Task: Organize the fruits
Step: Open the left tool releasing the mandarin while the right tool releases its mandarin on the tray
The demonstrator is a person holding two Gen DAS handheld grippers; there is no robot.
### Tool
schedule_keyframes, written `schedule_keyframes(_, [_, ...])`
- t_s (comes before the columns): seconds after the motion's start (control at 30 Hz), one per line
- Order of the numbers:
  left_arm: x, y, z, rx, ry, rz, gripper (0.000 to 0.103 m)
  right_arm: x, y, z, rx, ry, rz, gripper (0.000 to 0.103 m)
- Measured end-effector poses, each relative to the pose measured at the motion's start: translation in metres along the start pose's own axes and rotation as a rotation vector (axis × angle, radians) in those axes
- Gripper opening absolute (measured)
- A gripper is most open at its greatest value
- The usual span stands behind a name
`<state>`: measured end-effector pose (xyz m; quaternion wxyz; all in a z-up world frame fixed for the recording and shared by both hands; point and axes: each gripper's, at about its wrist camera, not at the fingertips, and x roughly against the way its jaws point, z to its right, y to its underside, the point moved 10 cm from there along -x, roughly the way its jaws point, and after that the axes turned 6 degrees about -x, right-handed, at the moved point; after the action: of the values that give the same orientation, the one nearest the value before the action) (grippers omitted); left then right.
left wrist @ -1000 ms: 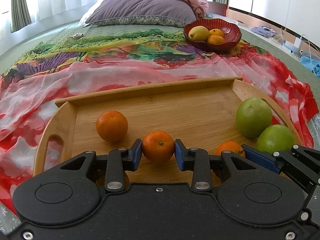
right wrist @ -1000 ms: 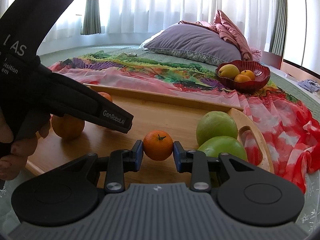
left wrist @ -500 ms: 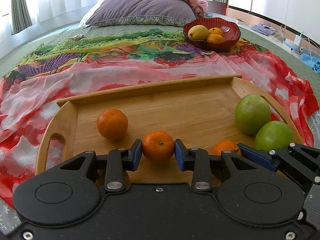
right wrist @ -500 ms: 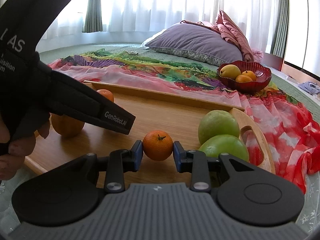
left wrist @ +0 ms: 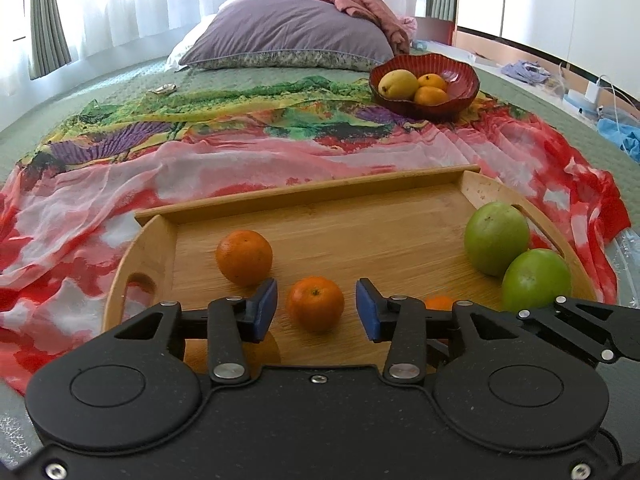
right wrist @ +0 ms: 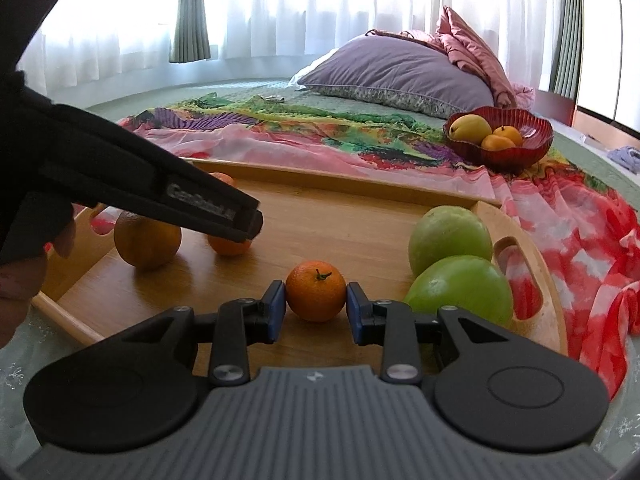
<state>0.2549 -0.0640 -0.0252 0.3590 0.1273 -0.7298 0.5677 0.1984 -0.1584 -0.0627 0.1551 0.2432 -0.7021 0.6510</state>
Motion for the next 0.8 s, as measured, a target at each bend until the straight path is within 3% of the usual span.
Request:
schedule_keyframes(0.33, [0.022,0.005,-0.005,-0.004,-0.019,0.033,0.046,0.001,0.004,0.001,-0.021,-0.013,-0.019,0.043])
schedule_keyframes(0.63, [0.054,0.015,-0.005,0.027,-0.015,0.085,0.057,0.023,0.002,0.003,-0.005,-0.019,0.026,0.055])
schedule_keyframes(0.8, [0.072,0.027,-0.003,0.034,-0.026,0.11,0.062,0.039,0.007,0.003,0.002,-0.026,0.047,0.055])
